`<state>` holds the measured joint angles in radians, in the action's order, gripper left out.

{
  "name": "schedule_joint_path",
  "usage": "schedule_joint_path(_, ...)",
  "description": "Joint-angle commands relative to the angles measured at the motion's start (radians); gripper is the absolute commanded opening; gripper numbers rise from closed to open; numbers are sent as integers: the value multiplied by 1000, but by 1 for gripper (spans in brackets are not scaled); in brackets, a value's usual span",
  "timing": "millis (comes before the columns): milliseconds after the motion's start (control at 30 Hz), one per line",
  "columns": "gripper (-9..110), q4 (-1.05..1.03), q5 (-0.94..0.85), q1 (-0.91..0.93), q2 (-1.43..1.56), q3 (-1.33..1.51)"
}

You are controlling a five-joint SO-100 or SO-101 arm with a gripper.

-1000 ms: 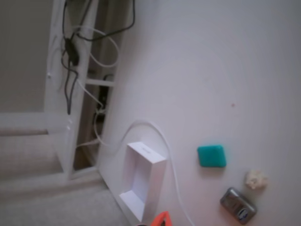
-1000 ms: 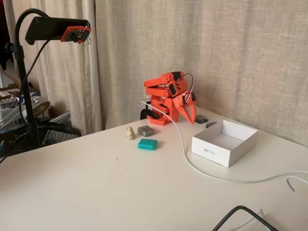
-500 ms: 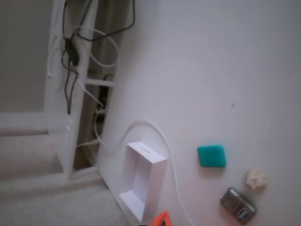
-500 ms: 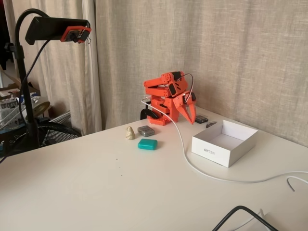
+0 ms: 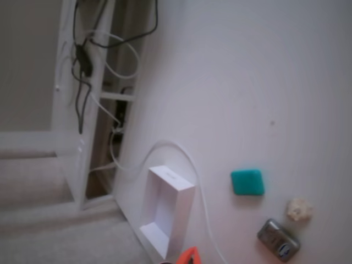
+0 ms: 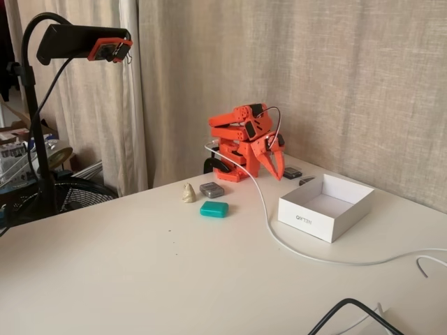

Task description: Grasp the green cube and put it in the bin.

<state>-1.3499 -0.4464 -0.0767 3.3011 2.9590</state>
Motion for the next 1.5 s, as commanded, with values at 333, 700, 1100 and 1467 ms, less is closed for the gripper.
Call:
schedule_joint_path(333, -8, 14, -20, 3, 8, -6)
schedule_joint_path(700, 28, 383, 110, 206, -792, -968)
schedule_joint_path(1100, 40, -419, 449, 584, -1563, -2003)
schedule_joint_path(1467, 41, -301, 505, 879, -1723, -1474)
